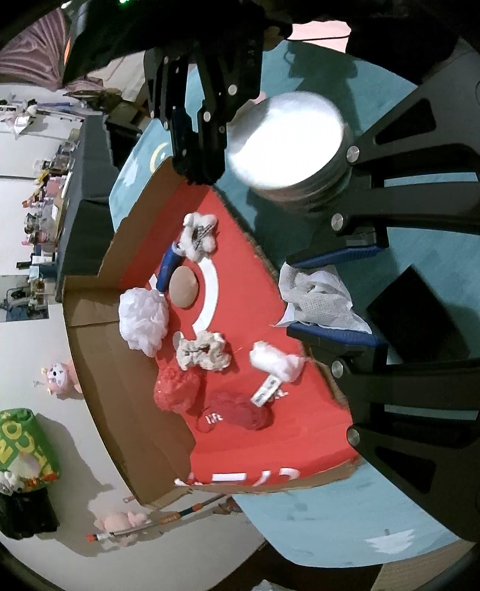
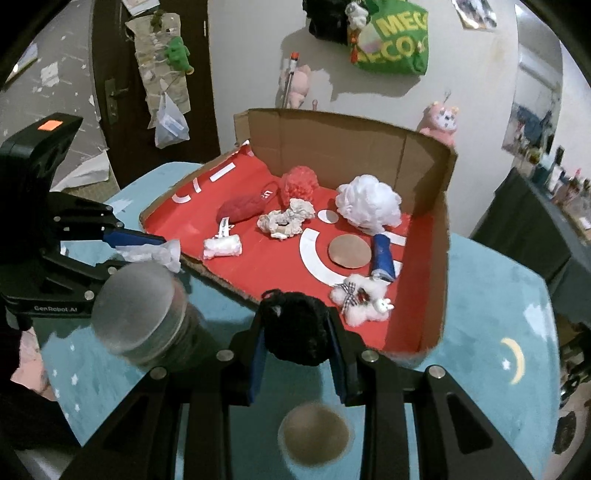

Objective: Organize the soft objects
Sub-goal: 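Lift the tissue and black scrunchie and carry both into the box, then lower the tissue and black scrunchie onto the box floor and open both tools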

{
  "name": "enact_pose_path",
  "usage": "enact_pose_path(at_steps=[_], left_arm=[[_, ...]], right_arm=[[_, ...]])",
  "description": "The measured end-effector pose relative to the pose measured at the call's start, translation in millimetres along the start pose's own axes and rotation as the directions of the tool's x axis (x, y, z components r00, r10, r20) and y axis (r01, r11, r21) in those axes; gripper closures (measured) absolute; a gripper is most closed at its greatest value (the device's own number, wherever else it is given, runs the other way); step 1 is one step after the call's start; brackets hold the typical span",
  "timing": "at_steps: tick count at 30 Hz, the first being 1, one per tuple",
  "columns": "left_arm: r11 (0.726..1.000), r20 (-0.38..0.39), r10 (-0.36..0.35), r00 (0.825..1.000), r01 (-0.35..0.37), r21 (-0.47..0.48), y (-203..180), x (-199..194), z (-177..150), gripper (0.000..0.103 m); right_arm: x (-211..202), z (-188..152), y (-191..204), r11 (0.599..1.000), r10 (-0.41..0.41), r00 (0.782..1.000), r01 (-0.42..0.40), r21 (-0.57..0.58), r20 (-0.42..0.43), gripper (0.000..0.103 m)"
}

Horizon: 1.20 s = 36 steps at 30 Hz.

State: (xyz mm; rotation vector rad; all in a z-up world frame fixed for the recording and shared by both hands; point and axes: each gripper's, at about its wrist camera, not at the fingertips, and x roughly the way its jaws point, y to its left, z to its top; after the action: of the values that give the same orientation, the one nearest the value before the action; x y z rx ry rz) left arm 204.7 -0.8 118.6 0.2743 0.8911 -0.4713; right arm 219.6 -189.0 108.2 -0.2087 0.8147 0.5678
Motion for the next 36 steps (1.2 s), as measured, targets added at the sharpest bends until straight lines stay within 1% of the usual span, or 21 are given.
enact_pose_path(at_steps=[2, 5, 8, 10, 16, 21, 24, 26, 28, 32, 36], left_arm=[[1.000, -0.002, -0.015, 1.000, 0.015, 0.012, 4, 4, 8, 0.075], [0.998, -0.013, -0.043, 0.999, 0.043, 0.040, 9, 14, 21, 0.075], [0.996, -0.032, -0.057, 0.998, 0.059, 0.060, 14, 27, 33, 0.074], [0.996, -0.046, -0.054, 0.997, 0.057, 0.070, 17, 37, 41, 0.075], [0.990, -0.086, -0.093, 0.992, 0.101, 0.098, 21, 64, 57, 0.074], [0.982, -0.137, -0.101, 0.985, 0.121, 0.148, 17, 90, 64, 0.074], [0.979, -0.166, -0.089, 0.982, 0.117, 0.167, 17, 102, 68, 0.074], [0.978, -0.183, -0.081, 0.980, 0.114, 0.174, 19, 110, 70, 0.074], [0.979, -0.196, -0.073, 0.978, 0.108, 0.172, 22, 118, 73, 0.074], [0.982, -0.219, -0.079, 0.973, 0.114, 0.152, 31, 127, 74, 0.074], [0.981, -0.217, -0.095, 0.971, 0.128, 0.144, 35, 128, 75, 0.074]], right_arm=[[10, 9, -7, 0.999, 0.045, 0.999, -0.045, 0.010, -0.029, 0.071], [25, 22, -13, 0.996, 0.089, 0.994, -0.088, 0.007, -0.071, 0.071], [44, 35, -20, 0.993, 0.114, 0.986, -0.115, 0.002, -0.121, 0.071], [55, 42, -24, 0.993, 0.116, 0.983, -0.118, -0.006, -0.142, 0.071], [90, 60, -33, 0.985, 0.168, 0.960, -0.173, -0.004, -0.226, 0.071], [116, 67, -36, 0.981, 0.181, 0.942, -0.192, -0.009, -0.284, 0.071], [131, 70, -39, 0.981, 0.180, 0.932, -0.191, -0.006, -0.315, 0.071], [138, 70, -40, 0.979, 0.193, 0.922, -0.204, 0.003, -0.335, 0.071], [145, 71, -40, 0.980, 0.188, 0.919, -0.199, 0.005, -0.347, 0.071], [154, 70, -42, 0.980, 0.191, 0.911, -0.196, 0.024, -0.366, 0.071], [158, 70, -45, 0.981, 0.190, 0.908, -0.192, 0.033, -0.374, 0.070]])
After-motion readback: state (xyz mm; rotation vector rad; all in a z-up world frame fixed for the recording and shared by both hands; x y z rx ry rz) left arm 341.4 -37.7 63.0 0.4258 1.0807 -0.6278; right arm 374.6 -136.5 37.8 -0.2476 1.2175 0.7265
